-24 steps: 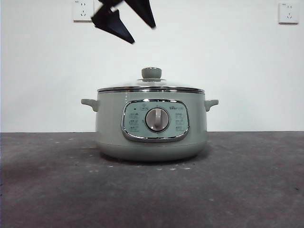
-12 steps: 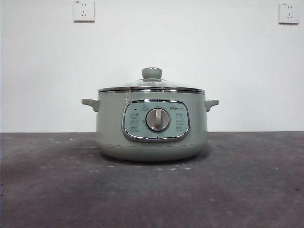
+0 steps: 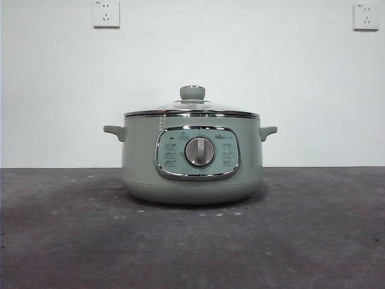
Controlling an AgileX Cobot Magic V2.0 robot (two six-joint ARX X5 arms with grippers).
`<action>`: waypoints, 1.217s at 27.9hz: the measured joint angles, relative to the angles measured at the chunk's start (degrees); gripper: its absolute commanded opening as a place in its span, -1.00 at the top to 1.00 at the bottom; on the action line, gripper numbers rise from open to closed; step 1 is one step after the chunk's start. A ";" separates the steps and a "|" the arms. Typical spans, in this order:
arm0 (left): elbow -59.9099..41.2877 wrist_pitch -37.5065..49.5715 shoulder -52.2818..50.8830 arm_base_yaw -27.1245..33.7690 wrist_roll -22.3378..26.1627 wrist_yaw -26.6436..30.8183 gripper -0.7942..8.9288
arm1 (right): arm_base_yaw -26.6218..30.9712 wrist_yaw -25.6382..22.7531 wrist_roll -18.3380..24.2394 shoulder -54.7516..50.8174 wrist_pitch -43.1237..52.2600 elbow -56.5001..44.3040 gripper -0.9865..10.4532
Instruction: Pick up the corn,open the lid,put the corn in the pot,close the lid
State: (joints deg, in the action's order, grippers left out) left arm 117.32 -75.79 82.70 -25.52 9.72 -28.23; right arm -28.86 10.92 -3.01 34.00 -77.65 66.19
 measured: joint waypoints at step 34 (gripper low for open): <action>0.00 0.02 0.00 0.00 -0.90 0.37 0.85 | 0.00 -8.92 -2.38 0.00 0.00 0.00 0.83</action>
State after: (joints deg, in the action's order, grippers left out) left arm 117.32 -75.77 82.70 -25.52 8.82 -27.86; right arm -28.86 2.00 -5.39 34.00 -77.65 66.19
